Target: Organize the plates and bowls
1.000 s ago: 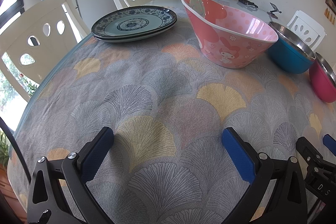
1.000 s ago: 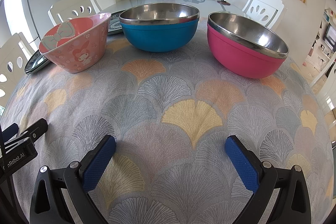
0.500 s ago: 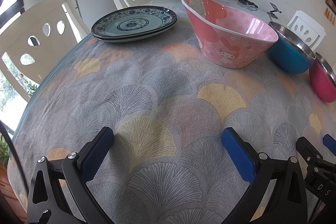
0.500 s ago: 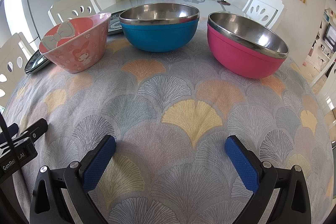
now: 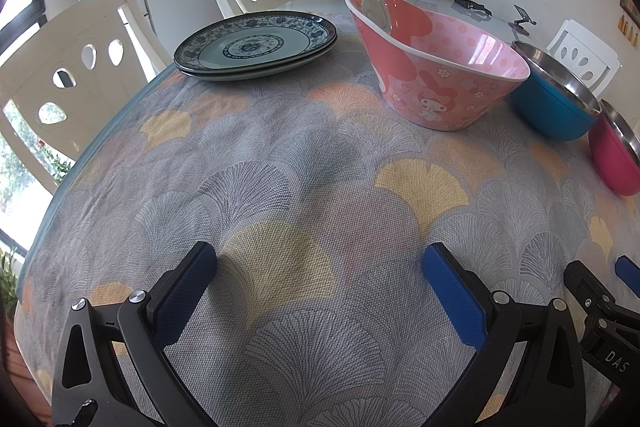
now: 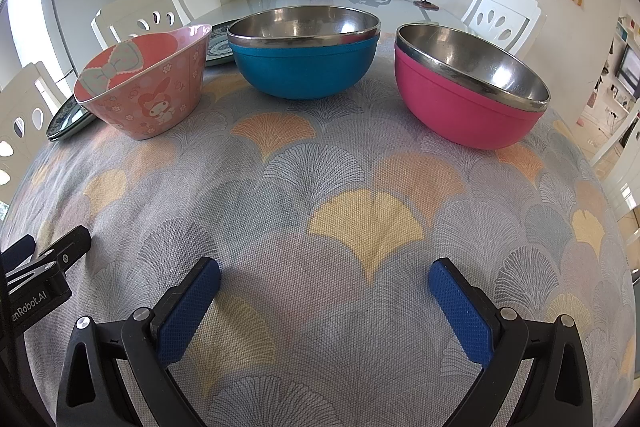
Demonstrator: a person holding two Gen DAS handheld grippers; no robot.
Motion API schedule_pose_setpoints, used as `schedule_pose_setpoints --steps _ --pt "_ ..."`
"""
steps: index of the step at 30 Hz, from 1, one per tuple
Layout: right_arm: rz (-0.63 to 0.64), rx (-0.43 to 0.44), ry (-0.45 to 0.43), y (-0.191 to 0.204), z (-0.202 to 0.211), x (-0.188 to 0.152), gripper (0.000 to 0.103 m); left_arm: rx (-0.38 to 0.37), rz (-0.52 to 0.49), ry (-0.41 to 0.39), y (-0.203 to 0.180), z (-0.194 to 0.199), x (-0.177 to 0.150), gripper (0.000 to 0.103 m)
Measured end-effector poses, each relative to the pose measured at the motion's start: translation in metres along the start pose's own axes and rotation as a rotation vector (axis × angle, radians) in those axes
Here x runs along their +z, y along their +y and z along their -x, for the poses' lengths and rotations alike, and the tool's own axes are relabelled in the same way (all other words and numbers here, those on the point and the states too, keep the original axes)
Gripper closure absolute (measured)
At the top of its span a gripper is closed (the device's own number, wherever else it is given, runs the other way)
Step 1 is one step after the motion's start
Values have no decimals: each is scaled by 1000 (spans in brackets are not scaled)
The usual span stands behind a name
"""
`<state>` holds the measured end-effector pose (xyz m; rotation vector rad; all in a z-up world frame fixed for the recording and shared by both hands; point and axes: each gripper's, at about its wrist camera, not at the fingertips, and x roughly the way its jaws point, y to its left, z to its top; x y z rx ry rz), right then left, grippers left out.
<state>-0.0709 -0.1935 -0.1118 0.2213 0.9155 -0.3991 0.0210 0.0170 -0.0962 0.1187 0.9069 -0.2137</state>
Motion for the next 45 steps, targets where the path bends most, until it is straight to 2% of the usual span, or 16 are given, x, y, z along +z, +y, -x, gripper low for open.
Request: schedule_pose_setpoints --steps 28,30,31,34,39,43,45 --pt "-3 0 4 1 0 0 0 1 -1 1 0 0 0 0" --pt "-19 9 43 -1 1 3 0 -3 3 0 1 0 0 0" --pt "-19 7 91 0 0 8 0 -5 6 4 1 -1 0 0" --pt "6 24 174 -1 -5 19 0 -29 -30 69 3 -4 7 0" --pt "32 19 197 3 -9 26 0 -44 -36 188 5 -13 23 0" --pt "45 24 176 5 -8 28 0 -43 -45 234 5 -18 26 0" --pt "54 24 201 7 -9 31 0 -39 -45 257 5 -20 28 0"
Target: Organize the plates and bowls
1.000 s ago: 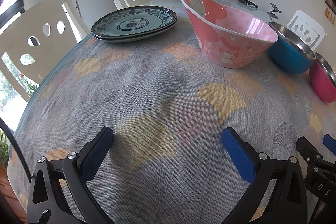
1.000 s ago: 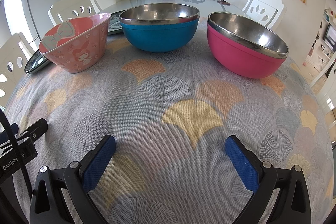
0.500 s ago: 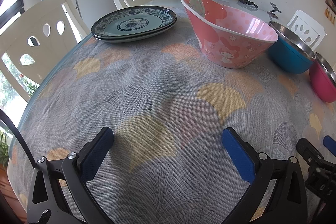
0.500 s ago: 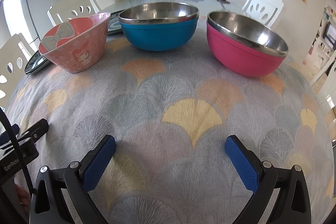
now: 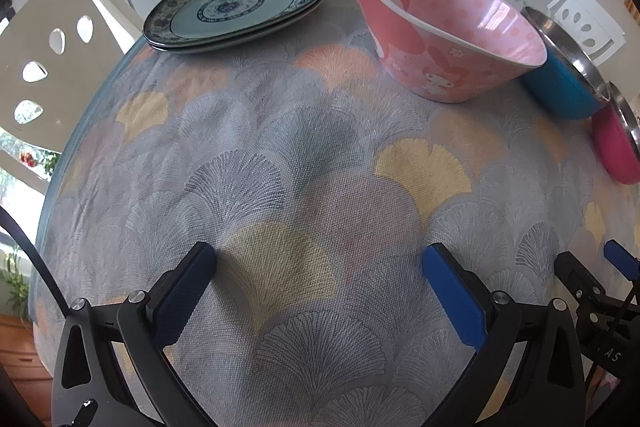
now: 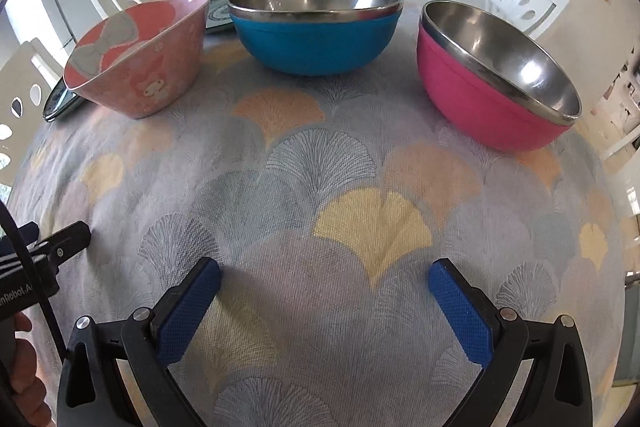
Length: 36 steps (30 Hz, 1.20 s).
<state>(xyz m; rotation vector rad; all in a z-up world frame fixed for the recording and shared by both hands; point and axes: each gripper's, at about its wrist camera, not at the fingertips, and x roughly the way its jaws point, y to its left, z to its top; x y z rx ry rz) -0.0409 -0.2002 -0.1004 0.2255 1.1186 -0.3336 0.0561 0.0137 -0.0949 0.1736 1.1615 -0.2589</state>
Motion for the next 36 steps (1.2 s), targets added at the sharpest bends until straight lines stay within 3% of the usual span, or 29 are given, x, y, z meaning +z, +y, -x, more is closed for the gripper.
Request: schedule_pose_setpoints --steps 4,6,10,17,21,26,36 --pt "-1 5 66 -3 -1 14 0 -13 -28 61 1 -2 7 0" --pt "-6 -4 51 -6 9 20 0 -24 -54 96 1 -1 13 2" --pt "-26 17 -26 -5 51 41 0 -57 -56 64 6 23 24 3" --pt "-39 3 -221 2 135 76 0 -113 -113 -140 7 107 60 2" --pt "-47 4 -293 4 166 93 0 -154 -129 -185 4 129 87 2" --pt "-65 21 -312 9 175 98 0 -171 -110 -237 4 139 103 2" --pt "-108 -78 -281 -2 163 97 0 -150 -168 -226 -12 128 104 2"
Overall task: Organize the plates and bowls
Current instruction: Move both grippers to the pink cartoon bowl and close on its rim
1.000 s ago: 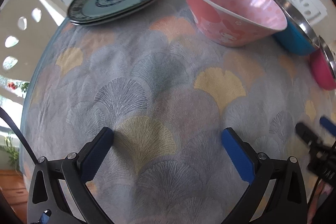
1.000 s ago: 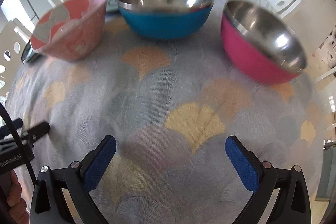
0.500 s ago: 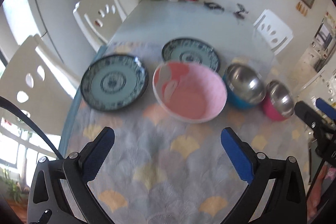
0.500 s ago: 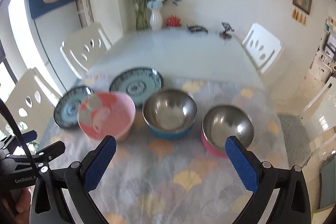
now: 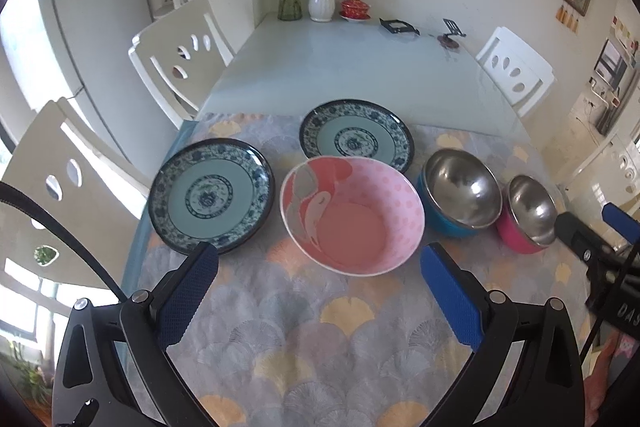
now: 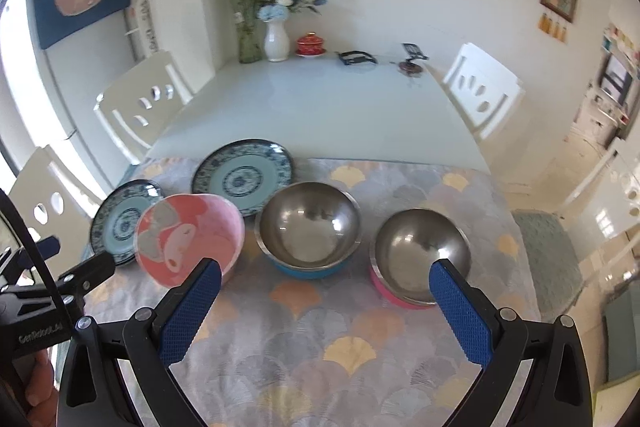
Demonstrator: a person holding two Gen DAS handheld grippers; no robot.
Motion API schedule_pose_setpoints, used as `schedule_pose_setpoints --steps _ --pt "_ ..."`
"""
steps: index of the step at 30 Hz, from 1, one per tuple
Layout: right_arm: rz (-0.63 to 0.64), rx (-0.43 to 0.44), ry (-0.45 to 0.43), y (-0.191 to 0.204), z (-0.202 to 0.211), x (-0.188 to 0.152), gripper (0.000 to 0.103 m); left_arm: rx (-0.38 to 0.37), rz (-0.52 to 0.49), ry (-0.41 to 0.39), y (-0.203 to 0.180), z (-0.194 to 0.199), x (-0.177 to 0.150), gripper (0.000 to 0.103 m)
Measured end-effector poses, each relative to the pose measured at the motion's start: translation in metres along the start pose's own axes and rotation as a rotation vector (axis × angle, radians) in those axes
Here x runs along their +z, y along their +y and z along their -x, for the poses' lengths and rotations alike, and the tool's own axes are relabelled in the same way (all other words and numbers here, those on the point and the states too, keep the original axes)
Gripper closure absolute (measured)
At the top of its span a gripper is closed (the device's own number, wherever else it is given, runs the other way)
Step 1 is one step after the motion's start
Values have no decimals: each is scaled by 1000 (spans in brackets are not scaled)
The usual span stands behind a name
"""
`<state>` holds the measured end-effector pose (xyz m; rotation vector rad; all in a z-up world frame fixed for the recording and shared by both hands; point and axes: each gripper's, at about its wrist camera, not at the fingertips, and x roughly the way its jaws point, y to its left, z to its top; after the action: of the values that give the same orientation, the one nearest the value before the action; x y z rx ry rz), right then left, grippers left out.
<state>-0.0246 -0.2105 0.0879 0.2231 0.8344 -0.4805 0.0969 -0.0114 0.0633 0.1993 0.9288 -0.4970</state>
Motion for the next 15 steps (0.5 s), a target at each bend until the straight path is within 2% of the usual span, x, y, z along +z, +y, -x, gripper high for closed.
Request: schedule_pose_setpoints --steps 5,10,15 --pt "-49 -30 19 -22 -6 -2 0 -22 28 26 5 -7 -4 2" --pt "-101 0 45 -33 -13 -6 0 -51 96 42 19 -10 -7 2" --pt "-88 22 52 -27 -18 -10 0 -41 89 48 18 -14 -9 3"
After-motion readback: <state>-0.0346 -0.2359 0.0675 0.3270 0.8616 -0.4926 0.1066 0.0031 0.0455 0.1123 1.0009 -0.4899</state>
